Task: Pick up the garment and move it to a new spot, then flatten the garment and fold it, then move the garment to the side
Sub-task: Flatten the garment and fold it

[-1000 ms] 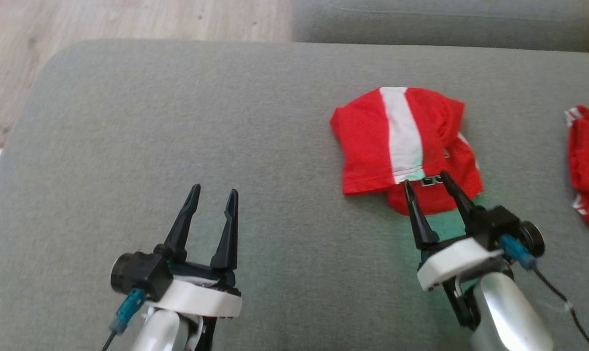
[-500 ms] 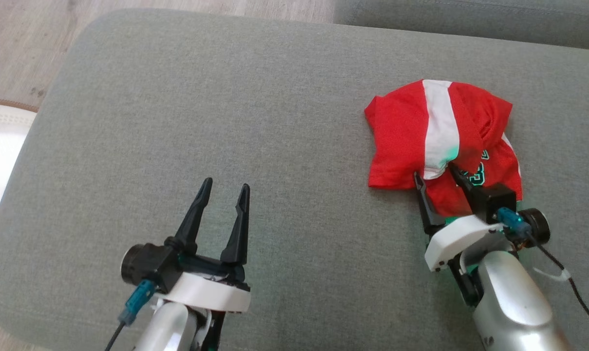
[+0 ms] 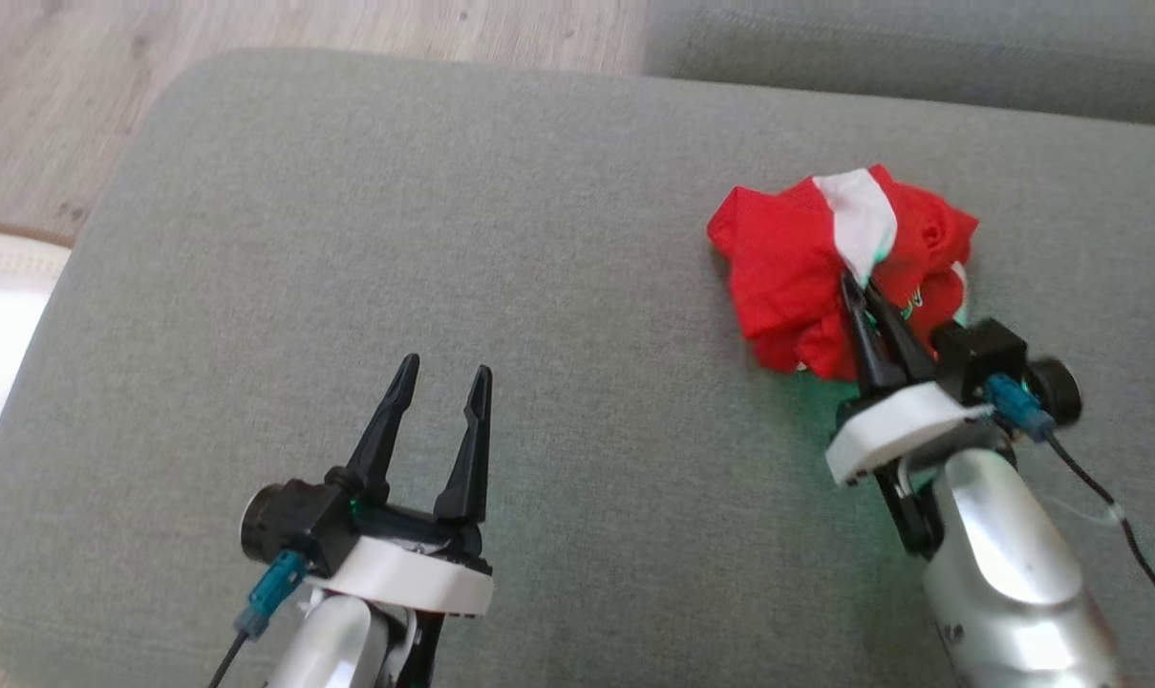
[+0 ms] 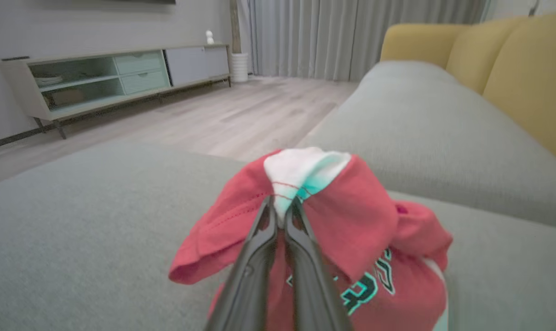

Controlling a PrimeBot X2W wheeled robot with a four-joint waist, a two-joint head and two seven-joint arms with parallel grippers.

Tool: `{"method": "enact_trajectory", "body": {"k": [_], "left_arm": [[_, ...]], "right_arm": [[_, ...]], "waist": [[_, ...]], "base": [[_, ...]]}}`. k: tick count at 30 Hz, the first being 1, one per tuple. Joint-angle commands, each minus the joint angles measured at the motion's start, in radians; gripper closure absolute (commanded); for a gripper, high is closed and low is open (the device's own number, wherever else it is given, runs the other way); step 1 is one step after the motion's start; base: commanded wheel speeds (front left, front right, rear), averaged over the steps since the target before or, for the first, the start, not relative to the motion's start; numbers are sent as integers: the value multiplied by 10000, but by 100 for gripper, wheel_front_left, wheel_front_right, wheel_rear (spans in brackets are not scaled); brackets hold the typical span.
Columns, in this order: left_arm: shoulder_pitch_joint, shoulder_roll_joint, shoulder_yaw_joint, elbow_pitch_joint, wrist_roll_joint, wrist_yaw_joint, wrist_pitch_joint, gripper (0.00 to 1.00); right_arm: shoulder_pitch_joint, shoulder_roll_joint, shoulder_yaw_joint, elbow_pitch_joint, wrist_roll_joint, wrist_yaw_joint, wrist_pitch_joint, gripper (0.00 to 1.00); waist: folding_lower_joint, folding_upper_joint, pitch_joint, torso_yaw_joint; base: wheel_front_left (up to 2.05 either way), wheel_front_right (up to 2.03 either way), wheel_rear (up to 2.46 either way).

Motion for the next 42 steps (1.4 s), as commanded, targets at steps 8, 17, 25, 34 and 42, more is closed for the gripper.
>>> {"method": "enact_trajectory", "body": {"k": [8, 17, 25, 34, 42], "left_arm": [[-17, 5, 239, -157, -61, 44, -95, 0], [361, 5, 352, -149, -112, 67, -95, 0], [509, 5, 529, -182, 26, 19, -95, 0], [213, 5, 530, -123, 165, -70, -95, 0], [128, 5, 574, -92, 102, -97, -95, 0]], "right_arm": [[-2657, -8, 1750, -926, -363, -9, -138, 100], [-4291, -8, 2346, -1442, 2395, -9, -140, 100], [-2476, -8, 825, 283, 4766, -9, 710, 100], [-2435, -728, -2052, 4158, 3785, -9, 805, 0], [-3312, -529, -2778, 4934, 2812, -9, 122, 0]], "waist": [[-1, 0, -654, -167], [-1, 0, -1097, -50], [-1, 0, -1024, -231], [-1, 0, -590, -532], [-1, 0, -613, -807]], "base": [[0, 0, 0], [0, 0, 0], [0, 0, 0], [0, 0, 0], [0, 0, 0]]}}
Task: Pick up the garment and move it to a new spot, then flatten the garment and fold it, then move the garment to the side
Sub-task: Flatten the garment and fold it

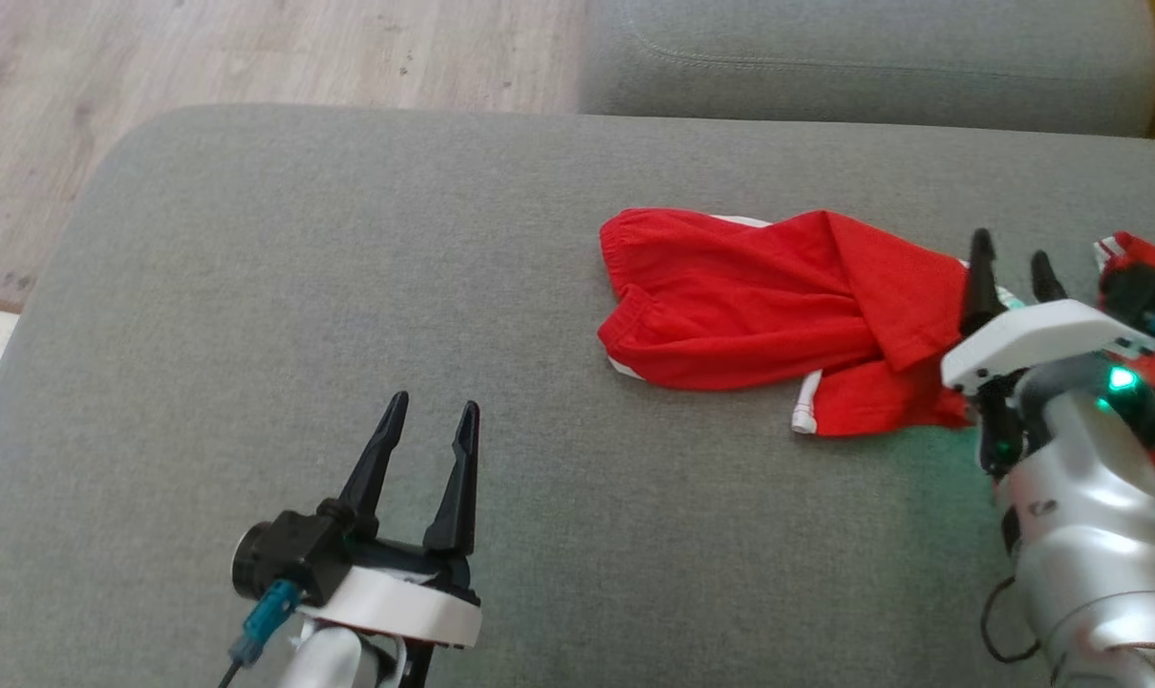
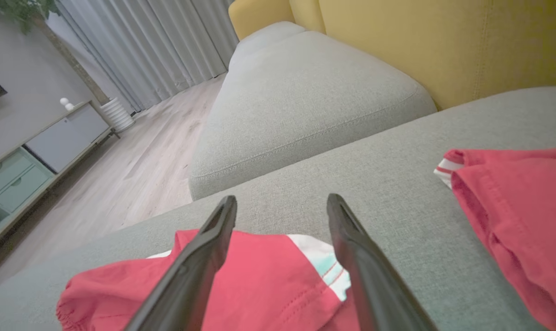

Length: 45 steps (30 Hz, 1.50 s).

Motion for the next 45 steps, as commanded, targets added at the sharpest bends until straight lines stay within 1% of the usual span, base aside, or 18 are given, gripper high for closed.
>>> {"method": "enact_trajectory", "body": {"k": [1, 4, 9, 10, 15, 18, 20, 23, 27, 35, 40, 45], "left_arm": [[-392, -1, 329, -301, -26, -13, -95, 0], [-337, -1, 418, -384, -56, 17, -95, 0], [-274, -1, 613, -545, -22, 39, -95, 0], [-268, -1, 648, -585, -14, 38, -95, 0], [-183, -1, 851, -764, -9, 65, -95, 0], [-137, -1, 945, -801, 57, 46, -95, 0], [-114, -1, 1015, -821, 98, 33, -95, 0], [-122, -1, 1076, -835, 114, 13, -95, 0], [-134, -1, 1045, -885, 105, -13, -95, 0], [-222, -1, 964, -918, 169, -67, -95, 0], [-333, -1, 880, -915, 120, -94, -95, 0], [-409, -1, 690, -831, 48, -109, -95, 0]], "right_arm": [[-281, 169, 279, -289, -202, -7, -180, 0], [-161, 317, 559, -885, -670, -7, -330, 0], [557, 516, 782, -2158, -971, -7, -380, 0], [792, 552, 799, -2444, -944, -7, -382, 0], [2261, 631, 1511, -3763, -861, -7, -386, 0], [3091, 635, 1748, -4706, -565, -7, -388, 0], [3647, 636, 1950, -5371, -610, -7, -388, 0], [4455, 637, 2106, -6303, -617, -7, -389, 0], [5256, 638, 2230, -7178, -766, -7, -389, 0], [5628, 639, 2319, -8147, -972, -7, -390, 0], [5548, 639, 3309, -7887, -1319, -7, 222, 0], [5223, 639, 3915, -7426, -1561, -7, 473, 0]], "waist": [[0, 0, -45, -87], [0, 0, -100, -312], [0, 0, -155, -645], [0, 0, -170, -706], [0, 0, -193, -1026], [0, 0, -171, -1221], [0, 0, -181, -1335], [0, 0, -206, -1436], [0, 0, -219, -1489], [0, 0, -18, -1289], [0, 0, 213, -988], [0, 0, 357, -722]], "base": [[0, 0, 0], [0, 0, 0], [0, 0, 0], [0, 0, 0], [0, 0, 0], [0, 0, 0], [0, 0, 0], [0, 0, 0], [0, 0, 0], [0, 0, 0], [0, 0, 0], [0, 0, 0]]}}
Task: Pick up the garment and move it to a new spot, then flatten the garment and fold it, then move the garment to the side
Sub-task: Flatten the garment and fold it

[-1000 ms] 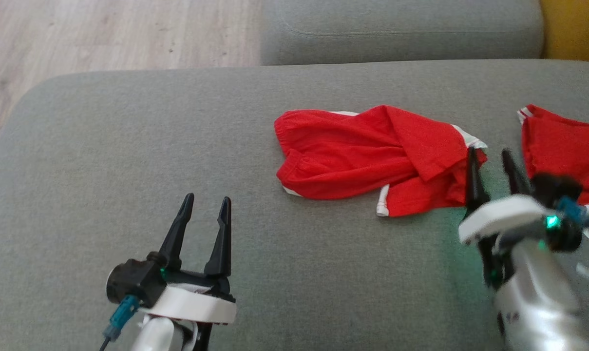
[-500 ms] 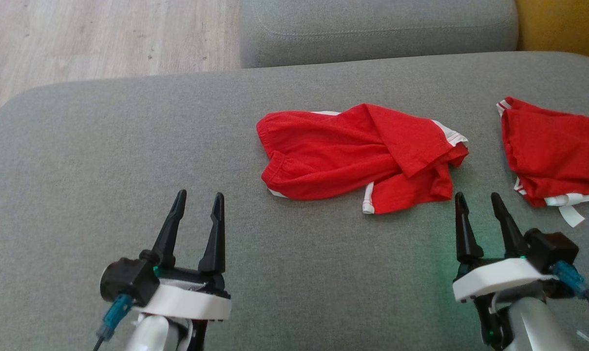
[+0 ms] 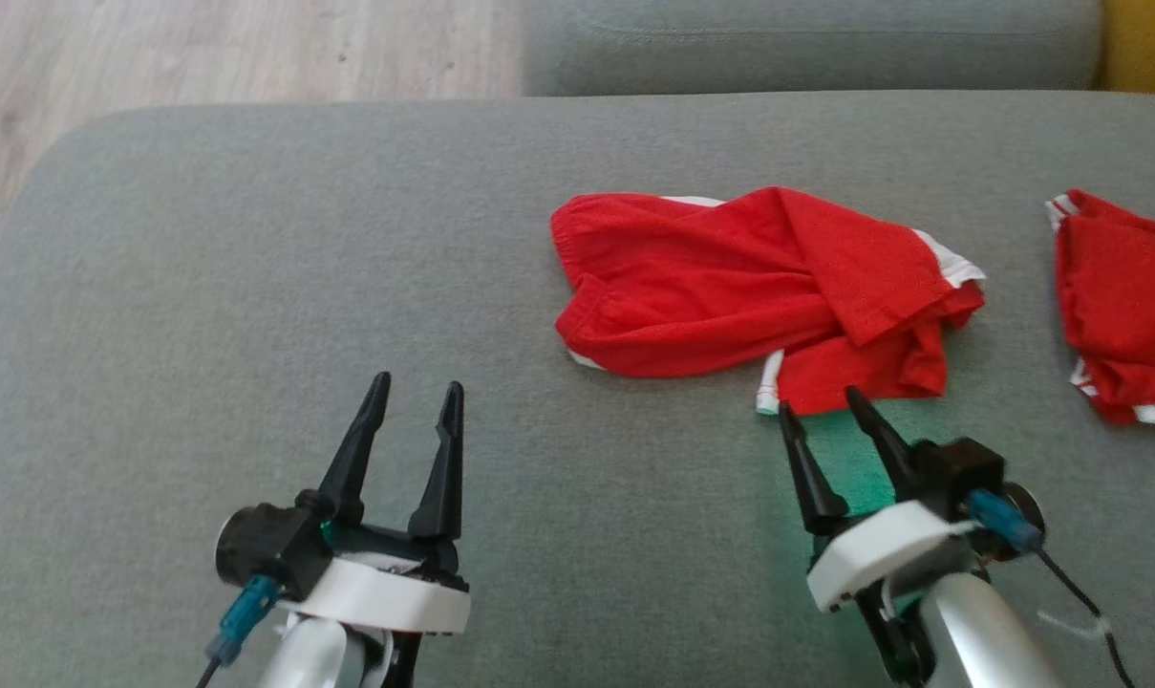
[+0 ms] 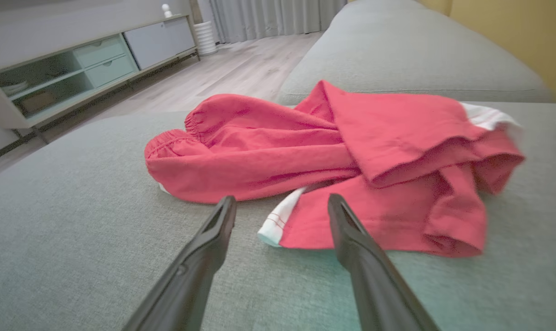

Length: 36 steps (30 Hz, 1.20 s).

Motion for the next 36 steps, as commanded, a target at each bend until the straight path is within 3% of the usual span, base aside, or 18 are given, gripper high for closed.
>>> {"method": "enact_trajectory", "body": {"k": [1, 8, 20, 21, 22, 29, 36], "left_arm": [[-463, 1, 272, -252, -59, -12, -95, 0], [-600, 1, 142, -158, -156, -22, -95, 0], [-538, 1, 137, -119, -227, 15, -95, 0], [-533, 1, 131, -121, -230, 17, -95, 0], [-522, 1, 130, -125, -230, 19, -95, 0], [-359, 1, 218, -128, -180, 34, -95, 0], [-137, 1, 340, -192, -186, 60, -95, 0]], "right_arm": [[-516, -30, 277, -185, -112, -7, 43, 0], [-1273, -30, 370, 1171, -539, -7, 356, 0], [-2083, -30, 545, 3189, 80, -7, 378, 0], [-2122, -30, 591, 3313, 143, -7, 315, 54], [-2155, -30, 643, 3431, 194, -7, 245, 100], [-2215, -30, 566, 3886, 191, -7, -325, 100], [-1477, -122, -725, 3613, -613, -7, -608, 100]], "waist": [[0, 0, 77, 116], [0, 0, 214, 583], [0, 0, 118, 704], [0, 0, 94, 673], [0, 0, 66, 636], [0, 0, -186, 250], [0, 0, -510, -241]], "base": [[0, 0, 0], [0, 0, 0], [0, 0, 0], [0, 0, 0], [0, 0, 0], [0, 0, 0], [0, 0, 0]]}}
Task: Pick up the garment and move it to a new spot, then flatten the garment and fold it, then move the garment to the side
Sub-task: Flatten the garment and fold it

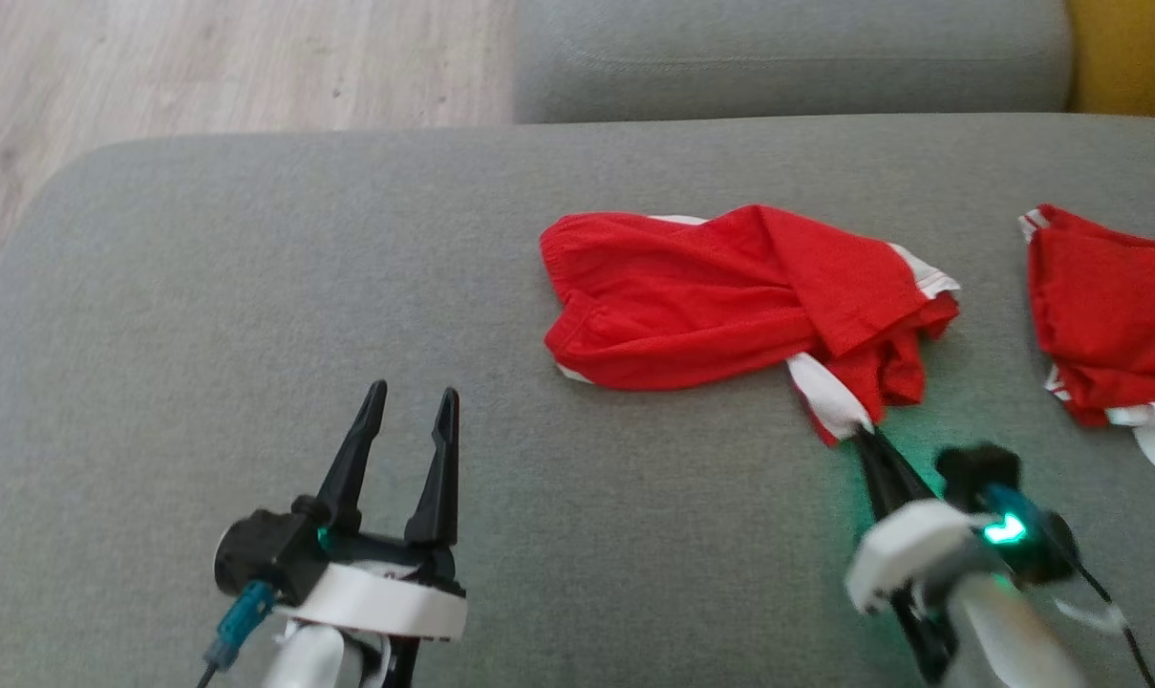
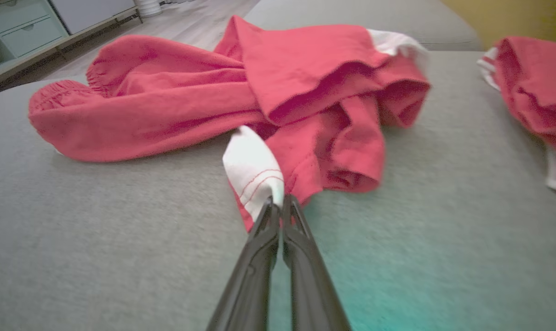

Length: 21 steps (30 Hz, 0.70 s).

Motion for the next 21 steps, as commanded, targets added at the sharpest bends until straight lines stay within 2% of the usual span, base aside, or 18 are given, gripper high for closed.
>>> {"method": "enact_trajectory", "body": {"k": [1, 9, 15, 16, 17, 21], "left_arm": [[-81, 5, 357, -361, -7, 63, -95, 0], [23, 5, 391, -452, -14, 98, -95, 0], [-44, 5, 386, -435, -12, 80, -95, 0], [-59, 5, 376, -430, -12, 76, -95, 0], [-67, 5, 363, -424, -12, 73, -95, 0], [-101, 5, 323, -381, 5, 55, -95, 0]], "right_arm": [[353, -149, -189, -469, -257, -7, -183, 100], [1467, -485, -1471, -1855, -792, -7, 177, 100], [2045, -311, -2408, -3126, -1323, -7, 751, 100], [2074, -253, -2444, -3296, -1342, -7, 757, 67], [2100, -197, -2441, -3462, -1307, -7, 744, 0], [2174, -74, -2009, -4258, -1154, -7, 378, 0]], "waist": [[0, 0, -168, -228], [0, 0, -256, -586], [0, 0, -219, -673], [0, 0, -215, -664], [0, 0, -216, -652], [0, 0, -212, -546]], "base": [[0, 0, 0], [0, 0, 0], [0, 0, 0], [0, 0, 0], [0, 0, 0], [0, 0, 0]]}}
